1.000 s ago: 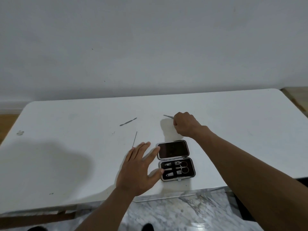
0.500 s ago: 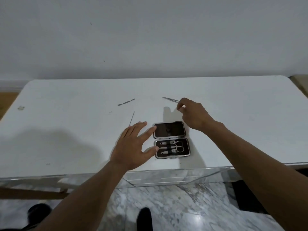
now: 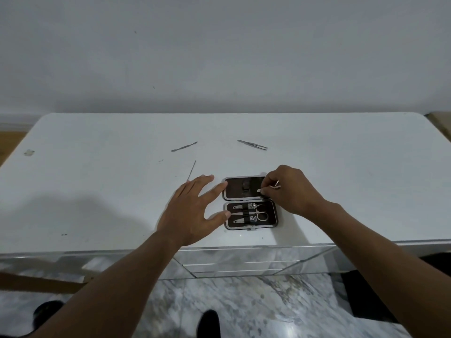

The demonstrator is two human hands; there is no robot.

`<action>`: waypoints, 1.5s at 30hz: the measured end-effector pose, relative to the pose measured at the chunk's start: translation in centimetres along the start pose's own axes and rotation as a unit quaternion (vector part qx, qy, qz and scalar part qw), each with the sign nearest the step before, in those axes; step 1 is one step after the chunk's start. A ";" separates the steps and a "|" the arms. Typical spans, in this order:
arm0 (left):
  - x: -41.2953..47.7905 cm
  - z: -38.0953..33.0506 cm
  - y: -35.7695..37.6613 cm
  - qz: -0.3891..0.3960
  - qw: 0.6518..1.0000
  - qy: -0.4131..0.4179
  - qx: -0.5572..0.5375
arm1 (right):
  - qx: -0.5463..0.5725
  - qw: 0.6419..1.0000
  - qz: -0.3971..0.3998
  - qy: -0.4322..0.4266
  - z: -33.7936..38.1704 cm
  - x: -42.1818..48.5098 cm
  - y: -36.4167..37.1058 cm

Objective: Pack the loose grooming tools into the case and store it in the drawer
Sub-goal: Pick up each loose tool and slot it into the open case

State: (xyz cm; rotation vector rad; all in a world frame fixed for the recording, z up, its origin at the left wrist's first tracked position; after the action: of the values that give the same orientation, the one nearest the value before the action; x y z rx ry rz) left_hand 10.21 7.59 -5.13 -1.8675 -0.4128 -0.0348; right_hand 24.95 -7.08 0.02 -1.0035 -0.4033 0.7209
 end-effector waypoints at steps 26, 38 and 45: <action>-0.1 0.2 -0.1 -0.010 1.000 -0.006 -0.008 | -0.113 0.987 0.059 -0.095 0.6 -1.4 -0.6; -0.1 0.1 -0.2 -0.012 1.000 -0.007 -0.006 | -0.182 0.970 0.063 -0.147 1.2 -1.7 -0.1; -0.1 0.1 -0.2 -0.011 1.000 -0.007 -0.007 | -0.169 0.967 0.043 -0.185 2.0 -1.4 0.7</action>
State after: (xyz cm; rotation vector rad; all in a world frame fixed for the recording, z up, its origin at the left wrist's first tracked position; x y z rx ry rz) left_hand 10.06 7.75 -5.01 -1.8771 -0.4429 -0.0394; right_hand 22.47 -6.64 0.44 -1.2132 -0.8329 0.9437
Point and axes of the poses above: each hand's wrist, its own x-axis towards the middle knuckle, its own y-axis out of the palm, z = x × y, the point moved 8 cm from there along x, towards the middle knuckle, and after that the axes turned 5 degrees about -z, right-handed, at the moved point
